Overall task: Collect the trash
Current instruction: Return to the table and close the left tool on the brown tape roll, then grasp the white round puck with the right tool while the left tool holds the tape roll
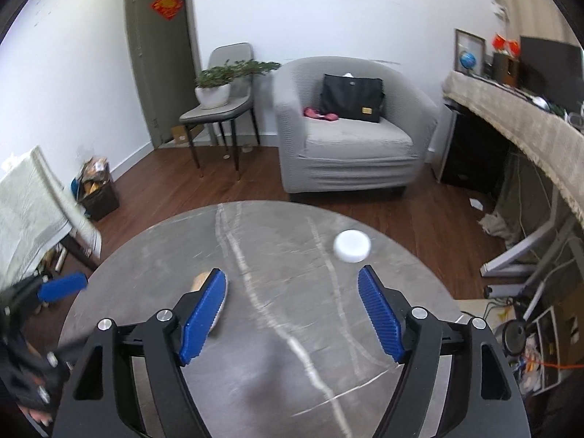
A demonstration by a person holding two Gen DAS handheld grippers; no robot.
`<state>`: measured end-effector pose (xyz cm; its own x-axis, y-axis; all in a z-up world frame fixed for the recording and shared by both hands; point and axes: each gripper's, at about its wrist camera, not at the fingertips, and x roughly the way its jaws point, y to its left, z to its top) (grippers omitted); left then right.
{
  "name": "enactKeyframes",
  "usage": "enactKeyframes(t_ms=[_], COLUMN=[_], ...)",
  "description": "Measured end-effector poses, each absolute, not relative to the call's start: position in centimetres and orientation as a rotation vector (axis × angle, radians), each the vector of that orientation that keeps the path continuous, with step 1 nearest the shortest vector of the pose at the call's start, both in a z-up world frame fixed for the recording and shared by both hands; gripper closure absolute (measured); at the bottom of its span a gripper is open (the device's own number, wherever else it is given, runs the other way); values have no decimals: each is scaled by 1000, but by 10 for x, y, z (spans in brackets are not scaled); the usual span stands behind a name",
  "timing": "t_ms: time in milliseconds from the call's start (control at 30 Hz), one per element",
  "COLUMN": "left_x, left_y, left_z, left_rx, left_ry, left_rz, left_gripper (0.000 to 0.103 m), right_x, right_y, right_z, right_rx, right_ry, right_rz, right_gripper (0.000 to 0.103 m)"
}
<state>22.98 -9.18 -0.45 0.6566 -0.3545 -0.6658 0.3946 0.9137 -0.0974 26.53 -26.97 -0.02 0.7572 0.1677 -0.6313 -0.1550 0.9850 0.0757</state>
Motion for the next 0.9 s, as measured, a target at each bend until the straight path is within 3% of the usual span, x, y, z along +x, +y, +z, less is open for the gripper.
enactKeyframes(t_ms=[467, 533, 700, 833, 900], left_x=[279, 284, 291, 292, 292], left_y=[-132, -135, -134, -133, -129], left_z=[-40, -45, -50, -51, -51], left_rx=[105, 110, 89, 108, 102], left_ry=[857, 877, 904, 898, 897], left_rz=[-367, -362, -345, -334, -333], left_gripper=[29, 40, 52, 77, 78], right_x=[315, 321, 332, 338, 341], right_y=[-295, -296, -298, -299, -300], right_z=[-24, -27, -38, -50, -54], right_rx=[33, 40, 43, 36, 29], right_ry=[761, 770, 794, 821, 832], right_rz=[156, 163, 151, 143, 133], right_gripper=[23, 23, 23, 23, 23])
